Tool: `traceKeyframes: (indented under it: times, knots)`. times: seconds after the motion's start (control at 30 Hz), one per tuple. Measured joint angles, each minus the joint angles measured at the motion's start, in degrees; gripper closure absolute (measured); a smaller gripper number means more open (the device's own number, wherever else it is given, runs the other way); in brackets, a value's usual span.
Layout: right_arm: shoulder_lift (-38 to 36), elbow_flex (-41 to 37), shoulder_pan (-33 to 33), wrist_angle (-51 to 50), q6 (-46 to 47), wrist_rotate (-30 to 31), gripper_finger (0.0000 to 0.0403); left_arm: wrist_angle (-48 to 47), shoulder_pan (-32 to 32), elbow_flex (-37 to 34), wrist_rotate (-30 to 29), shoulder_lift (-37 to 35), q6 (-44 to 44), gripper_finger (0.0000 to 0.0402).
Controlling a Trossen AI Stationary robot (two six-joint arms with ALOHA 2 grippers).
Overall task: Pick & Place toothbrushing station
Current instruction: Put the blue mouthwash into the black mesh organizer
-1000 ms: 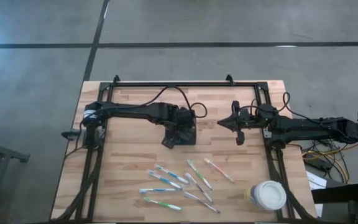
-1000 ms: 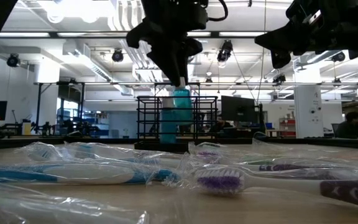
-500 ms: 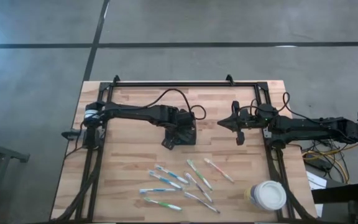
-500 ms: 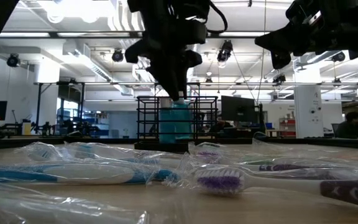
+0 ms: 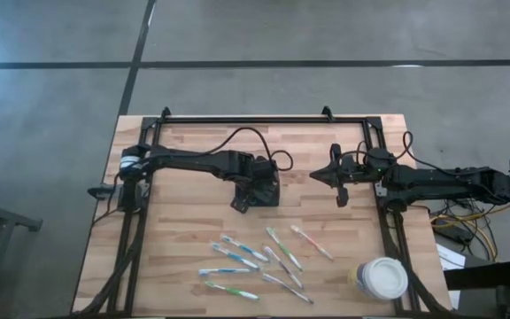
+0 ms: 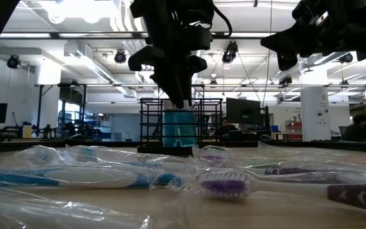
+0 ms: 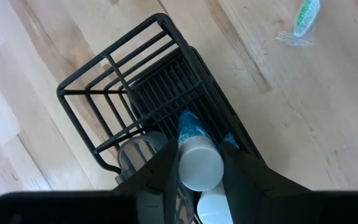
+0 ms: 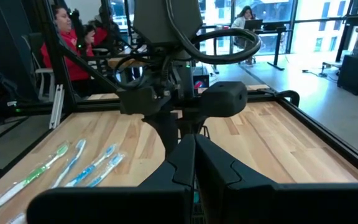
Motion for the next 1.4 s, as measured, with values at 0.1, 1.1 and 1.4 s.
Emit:
traceKeyframes:
  times: [0.1,1.1,1.4]
  knots:
    - [0.0,0.0,0.0,0.0,0.0,0.0,0.0394,0.4,0.1,0.0,0.0,0.0,0.0,0.0299]
    - [0.0,0.0,0.0,-0.4,0.0,0.0,0.0394,1.0,0.3,0.0,1.9,0.0,1.5,0.0273]
    - [0.0,0.0,0.0,-0.4,-0.2,0.0,0.0394,1.3,0.3,0.0,1.9,0.0,1.6,0.0241]
